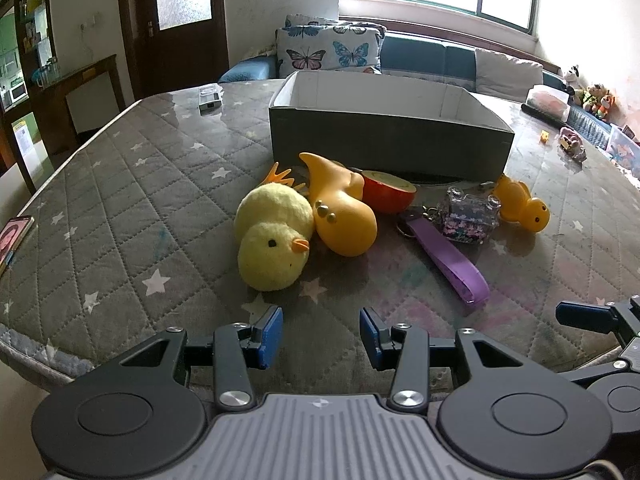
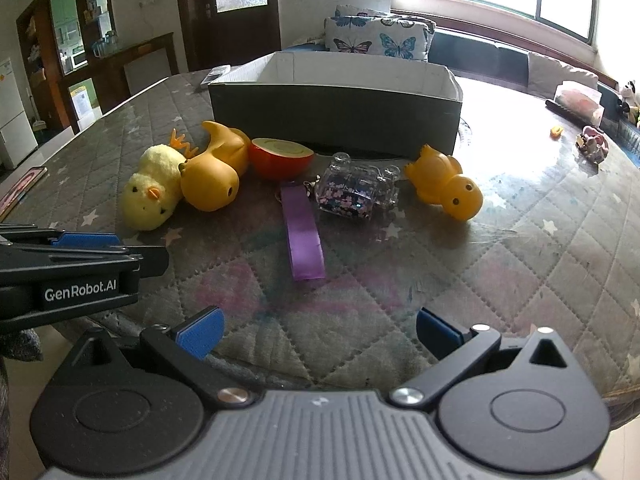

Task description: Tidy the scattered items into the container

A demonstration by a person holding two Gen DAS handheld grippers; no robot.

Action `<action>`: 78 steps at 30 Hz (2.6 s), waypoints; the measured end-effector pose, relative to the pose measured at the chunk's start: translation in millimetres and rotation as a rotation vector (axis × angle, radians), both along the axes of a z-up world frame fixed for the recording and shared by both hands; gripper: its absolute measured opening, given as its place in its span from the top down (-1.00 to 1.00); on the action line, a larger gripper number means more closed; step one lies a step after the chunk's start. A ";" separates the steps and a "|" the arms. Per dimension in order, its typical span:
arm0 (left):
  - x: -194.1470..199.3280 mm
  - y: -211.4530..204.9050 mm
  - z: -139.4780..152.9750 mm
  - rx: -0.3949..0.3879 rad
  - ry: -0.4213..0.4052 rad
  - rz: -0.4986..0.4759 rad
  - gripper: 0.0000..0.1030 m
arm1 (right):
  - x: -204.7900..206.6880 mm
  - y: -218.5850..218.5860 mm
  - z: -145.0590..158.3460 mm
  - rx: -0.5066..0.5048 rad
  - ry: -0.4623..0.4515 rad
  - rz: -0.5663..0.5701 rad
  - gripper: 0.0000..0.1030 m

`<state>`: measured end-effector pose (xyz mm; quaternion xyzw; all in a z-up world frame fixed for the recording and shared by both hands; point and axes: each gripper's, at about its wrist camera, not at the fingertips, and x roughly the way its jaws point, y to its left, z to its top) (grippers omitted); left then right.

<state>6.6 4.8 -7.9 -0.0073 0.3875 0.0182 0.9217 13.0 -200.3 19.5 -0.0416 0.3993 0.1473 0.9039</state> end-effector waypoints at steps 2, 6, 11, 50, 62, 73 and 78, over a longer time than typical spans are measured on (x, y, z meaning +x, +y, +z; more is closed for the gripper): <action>0.3 0.2 -0.2 0.000 0.001 0.001 0.12 | 0.4 0.1 -0.3 -0.001 0.002 -0.001 -1.00; 0.9 0.8 -0.3 -0.002 0.003 0.003 0.12 | 0.8 0.5 -0.2 -0.002 0.003 -0.001 -1.00; 1.7 1.5 -0.5 -0.005 0.004 0.005 0.12 | 1.6 1.2 -0.3 -0.004 0.004 -0.001 -1.00; 15.0 0.5 -4.1 -0.007 0.035 0.003 0.12 | 13.9 4.4 -3.1 -0.008 0.018 -0.003 -1.00; 21.5 0.0 -4.0 -0.010 0.040 -0.004 0.13 | 18.9 4.4 -3.7 -0.013 0.017 -0.011 -1.00; 27.9 -0.8 -4.9 -0.025 0.051 -0.014 0.12 | 22.6 2.5 -4.6 -0.006 0.013 -0.014 -1.00; 33.3 -1.0 -3.7 -0.029 0.052 -0.018 0.13 | 25.3 2.4 -5.0 0.000 0.009 -0.009 -1.00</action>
